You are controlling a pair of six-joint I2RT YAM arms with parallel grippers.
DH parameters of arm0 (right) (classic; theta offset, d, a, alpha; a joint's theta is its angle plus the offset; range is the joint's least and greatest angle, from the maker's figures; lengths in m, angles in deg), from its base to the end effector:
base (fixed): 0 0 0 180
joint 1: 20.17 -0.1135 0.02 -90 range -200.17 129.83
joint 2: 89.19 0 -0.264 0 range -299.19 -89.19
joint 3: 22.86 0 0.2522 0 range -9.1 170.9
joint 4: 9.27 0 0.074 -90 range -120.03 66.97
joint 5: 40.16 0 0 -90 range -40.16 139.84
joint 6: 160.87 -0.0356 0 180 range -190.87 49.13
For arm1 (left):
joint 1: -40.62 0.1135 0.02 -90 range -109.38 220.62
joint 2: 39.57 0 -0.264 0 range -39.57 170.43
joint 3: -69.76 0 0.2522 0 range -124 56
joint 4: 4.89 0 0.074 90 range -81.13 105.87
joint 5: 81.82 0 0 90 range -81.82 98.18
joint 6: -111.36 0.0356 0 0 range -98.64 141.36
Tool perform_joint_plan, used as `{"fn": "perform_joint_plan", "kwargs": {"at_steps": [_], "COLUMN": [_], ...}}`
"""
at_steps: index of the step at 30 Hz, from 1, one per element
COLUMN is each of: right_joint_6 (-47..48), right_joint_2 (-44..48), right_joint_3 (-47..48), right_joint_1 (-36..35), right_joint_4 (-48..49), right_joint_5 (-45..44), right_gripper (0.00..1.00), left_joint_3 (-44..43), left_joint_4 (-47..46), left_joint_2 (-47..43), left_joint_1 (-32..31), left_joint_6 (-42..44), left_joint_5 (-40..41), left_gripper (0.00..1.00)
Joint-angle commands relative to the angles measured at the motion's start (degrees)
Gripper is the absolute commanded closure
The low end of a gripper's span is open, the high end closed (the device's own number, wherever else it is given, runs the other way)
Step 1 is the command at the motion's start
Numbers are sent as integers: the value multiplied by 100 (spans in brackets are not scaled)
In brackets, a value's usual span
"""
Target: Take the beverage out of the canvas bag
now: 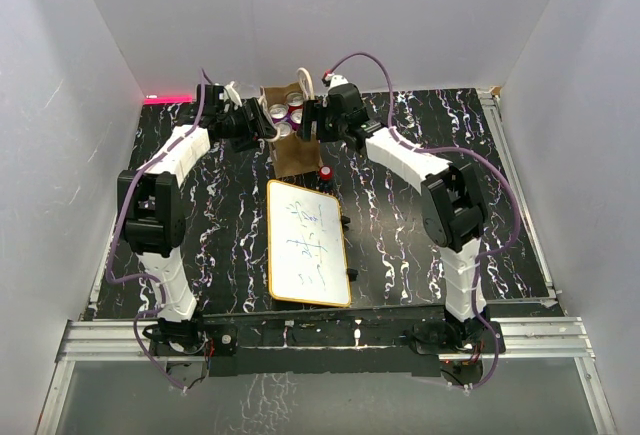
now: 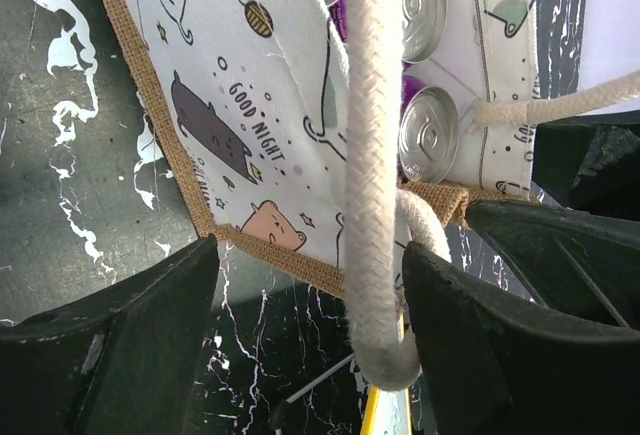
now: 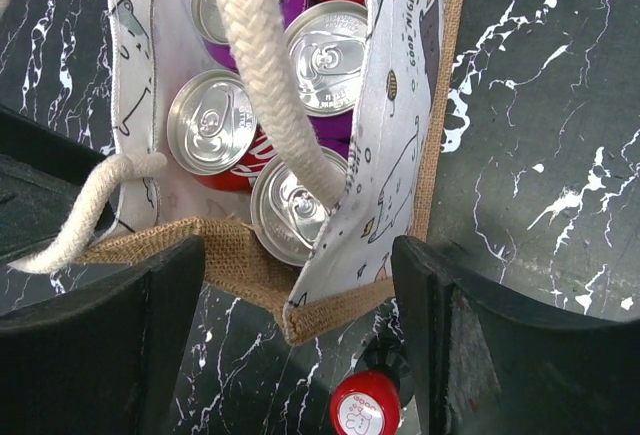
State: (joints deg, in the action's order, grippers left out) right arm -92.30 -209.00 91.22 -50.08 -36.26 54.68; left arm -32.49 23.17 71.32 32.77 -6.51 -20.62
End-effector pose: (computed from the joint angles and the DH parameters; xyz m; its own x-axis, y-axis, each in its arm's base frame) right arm 0.4270 0.2491 0.2582 -0.6402 0.0517 -0.7665 -0.3486 0.8695 0.3498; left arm 0.4413 -0.0782 0.2594 -0.7582 -0.3090 -0.5742 0.1673 0.7589 -0.6293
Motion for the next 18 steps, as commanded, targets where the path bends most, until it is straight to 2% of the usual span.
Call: {"fn": "perform_joint_plan", "kwargs": {"at_steps": [1, 4, 7, 10, 12, 15, 18], "right_joint_6": [151, 132, 82, 32, 17, -9, -36], "right_joint_2": [123, 124, 141, 168, 173, 176, 177], "right_joint_3": [-335, -448, -555, -624, -640, -652, -681], "right_joint_1": [-33, -33, -28, -33, -32, -27, -33], "right_joint_4": [-298, -275, -228, -164, -145, -108, -86], "right_joint_5": [-101, -99, -51, 30, 53, 85, 123], "right_gripper": [25, 27, 28, 28, 29, 32, 36], "left_joint_3": [-212, -188, 13, 242, 331, 249, -8], "left_joint_4": [279, 452, 494, 486, 396, 277, 400], "left_joint_2": [-271, -676, -1160, -1507, -1609, -1394, -1098], "left_joint_1": [-145, -146, -139, -142, -141, -152, -229], "left_joint_6": [59, 89, 78, 6, -39, -130, -178], "left_joint_5": [-112, 449, 1049, 1291, 1223, 573, 366], "left_gripper": [27, 25, 17, 10, 4, 3, 3]}}
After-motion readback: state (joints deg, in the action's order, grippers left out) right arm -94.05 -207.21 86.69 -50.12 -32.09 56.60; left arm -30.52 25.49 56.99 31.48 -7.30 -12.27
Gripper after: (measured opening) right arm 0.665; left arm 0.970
